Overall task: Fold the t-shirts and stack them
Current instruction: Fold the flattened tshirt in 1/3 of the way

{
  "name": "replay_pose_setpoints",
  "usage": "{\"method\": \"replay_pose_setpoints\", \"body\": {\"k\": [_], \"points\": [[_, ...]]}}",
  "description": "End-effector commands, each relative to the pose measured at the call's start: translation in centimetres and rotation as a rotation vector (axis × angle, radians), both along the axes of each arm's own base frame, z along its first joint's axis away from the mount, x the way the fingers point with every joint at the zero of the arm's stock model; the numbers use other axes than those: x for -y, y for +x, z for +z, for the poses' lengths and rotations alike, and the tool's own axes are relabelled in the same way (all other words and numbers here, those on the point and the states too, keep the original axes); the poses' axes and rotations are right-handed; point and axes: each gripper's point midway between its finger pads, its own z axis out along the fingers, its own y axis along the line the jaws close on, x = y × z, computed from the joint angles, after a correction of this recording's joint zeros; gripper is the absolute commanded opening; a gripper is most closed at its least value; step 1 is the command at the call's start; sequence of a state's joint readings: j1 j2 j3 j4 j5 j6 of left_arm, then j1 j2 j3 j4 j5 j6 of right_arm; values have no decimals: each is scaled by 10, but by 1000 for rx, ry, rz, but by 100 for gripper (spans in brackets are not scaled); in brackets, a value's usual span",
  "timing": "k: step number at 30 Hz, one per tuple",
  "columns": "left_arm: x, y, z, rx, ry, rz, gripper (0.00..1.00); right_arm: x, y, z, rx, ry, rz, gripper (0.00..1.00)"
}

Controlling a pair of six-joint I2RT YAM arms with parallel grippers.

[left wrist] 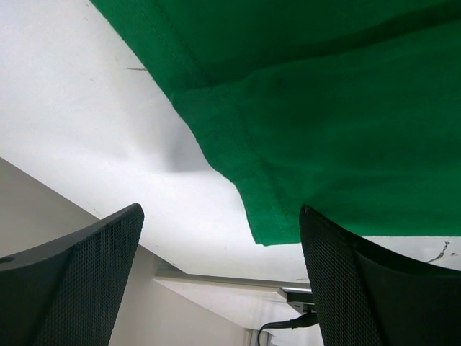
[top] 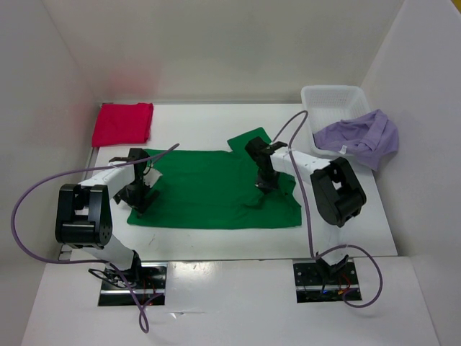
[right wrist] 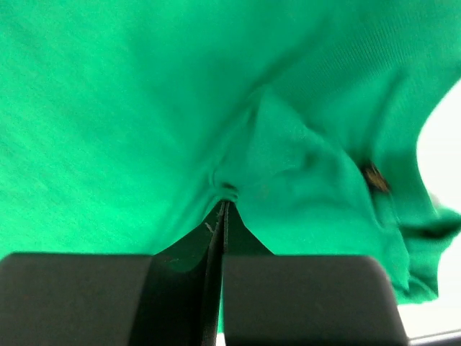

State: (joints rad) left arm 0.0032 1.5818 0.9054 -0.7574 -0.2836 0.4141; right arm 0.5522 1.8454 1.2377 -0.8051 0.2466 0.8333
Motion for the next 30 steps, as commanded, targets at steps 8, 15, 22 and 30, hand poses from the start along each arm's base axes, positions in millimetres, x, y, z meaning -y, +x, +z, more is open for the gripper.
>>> {"method": "replay_pose_setpoints", "body": {"k": [8,15,22,30], "points": [[-5,0,7,4,26,24,95,-34,76,19,147,-13,102,0],[-8,-4,12,5,47,34,100,-38,109,73,266,-14,114,0],[2,81,139,431,38,-76,100,49,31,63,150,63,-61,0],[226,92,154,434,-214,-888,100,59,-31,5,54,235,-270,0]]}}
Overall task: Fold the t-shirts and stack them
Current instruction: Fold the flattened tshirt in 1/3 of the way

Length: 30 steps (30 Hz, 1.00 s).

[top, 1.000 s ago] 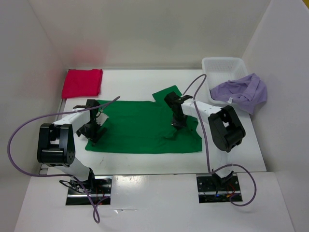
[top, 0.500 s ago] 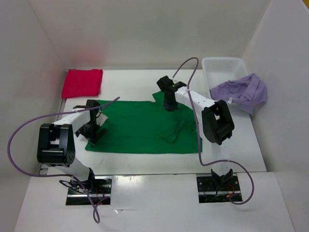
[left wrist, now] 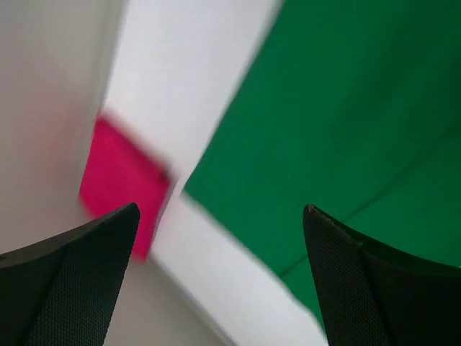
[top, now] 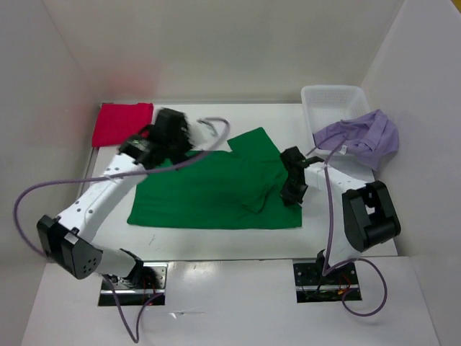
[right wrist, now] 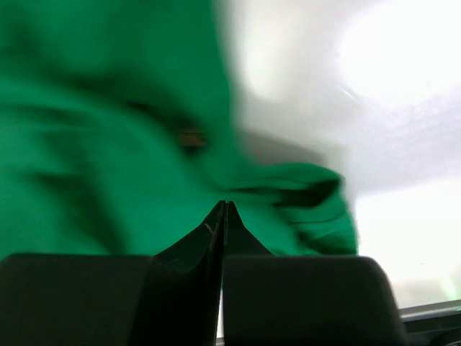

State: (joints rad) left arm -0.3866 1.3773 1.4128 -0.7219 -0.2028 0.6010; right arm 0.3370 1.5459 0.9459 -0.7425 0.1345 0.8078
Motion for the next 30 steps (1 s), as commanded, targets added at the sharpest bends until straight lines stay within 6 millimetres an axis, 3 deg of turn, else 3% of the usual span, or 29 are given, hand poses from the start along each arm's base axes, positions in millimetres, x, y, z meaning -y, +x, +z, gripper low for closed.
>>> {"method": "replay_pose_setpoints", "body": {"k": [1,2,5,9,12,17,23,30], "points": [[102,-49,-81,-240,115,-410,100,-2,5,-10,57,104,-138,0],[145,-74,-88,-236,140,-550,100,9,8,-13,61,106,-189,0],[208,-107,-111,-250,133,-732,100,28,15,-9,88,111,-256,0],[259,-133,-139,-310,38,-853,100,36,19,-8,119,119,-285,0],[283,-128,-148,-290,-16,-847,100,43,18,-14,112,103,-308,0],[301,-117,-159,-265,-70,-803,96,46,21,-19,108,101,-319,0],[311,-127,-175,-329,-114,-830,67,47,20,-27,95,104,-317,0],[314,-132,-198,-385,-99,-849,67,47,23,-26,105,104,-308,0]]}}
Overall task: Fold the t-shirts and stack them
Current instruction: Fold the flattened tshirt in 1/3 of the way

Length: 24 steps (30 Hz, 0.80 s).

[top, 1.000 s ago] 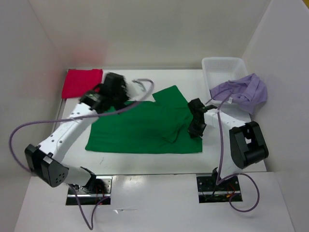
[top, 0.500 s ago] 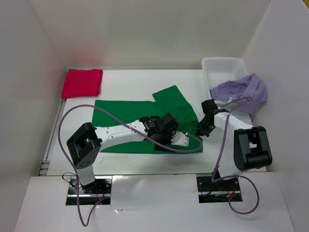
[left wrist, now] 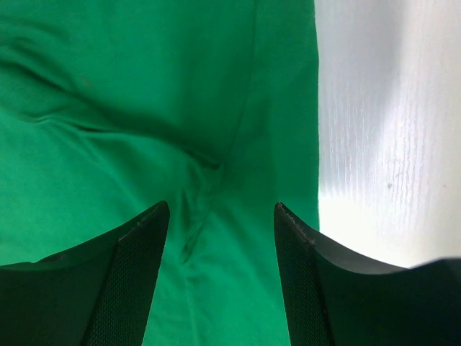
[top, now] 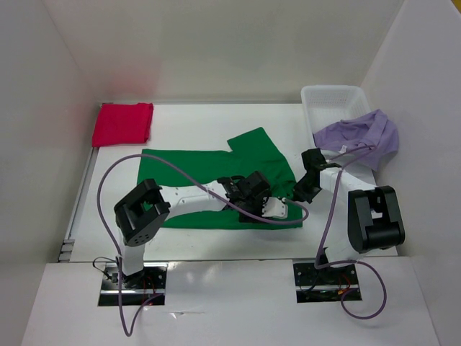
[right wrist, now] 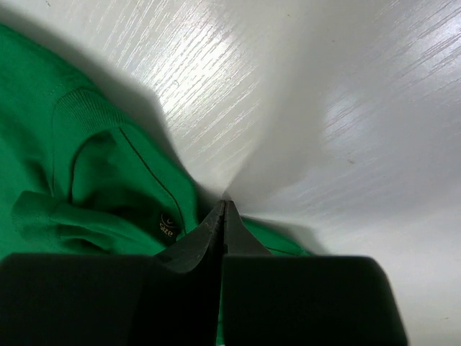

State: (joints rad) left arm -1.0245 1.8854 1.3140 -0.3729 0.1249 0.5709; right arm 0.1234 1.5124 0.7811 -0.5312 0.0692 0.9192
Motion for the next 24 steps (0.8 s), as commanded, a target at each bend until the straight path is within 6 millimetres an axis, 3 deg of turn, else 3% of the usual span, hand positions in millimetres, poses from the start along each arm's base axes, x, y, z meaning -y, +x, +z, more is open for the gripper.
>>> {"method": "replay_pose_setpoints", "body": {"k": [1,4,6,9,17,19,21,24], "points": [[20,1,3,-21,-61,-22,67,4,9,0,35,-12,-7,0],[25,10,-1,1,-73,13,63,4,9,0,35,-12,-7,0],[26,17,-2,41,-67,54,48,4,8,-1,35,-15,2,0],[28,24,-3,60,-77,96,40,5,7,-3,33,-15,2,0],[32,20,-2,25,-102,118,24,5,3,-6,24,-17,2,0],[27,17,-9,16,-85,118,16,5,3,-6,24,-17,2,0],[27,20,-8,27,-90,134,0,5,3,-6,24,-17,2,0],[18,29,-11,42,-70,192,0,7,1,-6,16,-26,-1,0]]}}
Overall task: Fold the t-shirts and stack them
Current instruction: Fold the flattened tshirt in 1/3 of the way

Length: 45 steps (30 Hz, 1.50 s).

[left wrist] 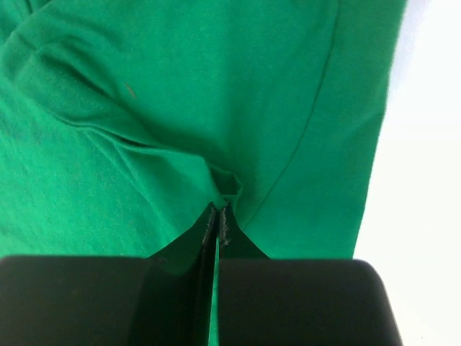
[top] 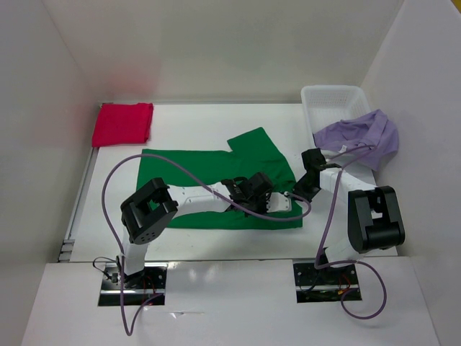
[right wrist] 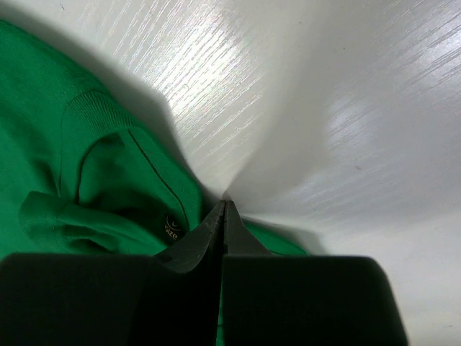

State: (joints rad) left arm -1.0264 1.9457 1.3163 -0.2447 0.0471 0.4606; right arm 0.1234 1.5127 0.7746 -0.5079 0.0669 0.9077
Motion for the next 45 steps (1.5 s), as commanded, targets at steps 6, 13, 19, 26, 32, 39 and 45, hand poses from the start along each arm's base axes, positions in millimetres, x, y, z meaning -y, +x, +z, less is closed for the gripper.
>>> {"method": "replay_pose_setpoints", "body": {"k": [6,13,19,26,32,39,45], "points": [[-33,49,12,-60,-70,235,0,10,-4,-6,0,-27,-22,0],[-47,72,19,-164,-157,371,0,14,-5,-7,-7,-47,-28,0],[-57,76,19,-227,-173,409,28,20,-6,1,1,-78,-39,0],[-63,82,34,-273,-204,432,67,25,0,59,109,-145,-30,54],[-106,105,95,-213,-259,508,98,-4,-25,76,141,12,-42,81],[-302,126,102,117,14,974,100,-20,-64,28,-21,108,-77,82],[-420,54,38,92,317,1231,100,-18,-82,18,-76,101,-123,82]]}}
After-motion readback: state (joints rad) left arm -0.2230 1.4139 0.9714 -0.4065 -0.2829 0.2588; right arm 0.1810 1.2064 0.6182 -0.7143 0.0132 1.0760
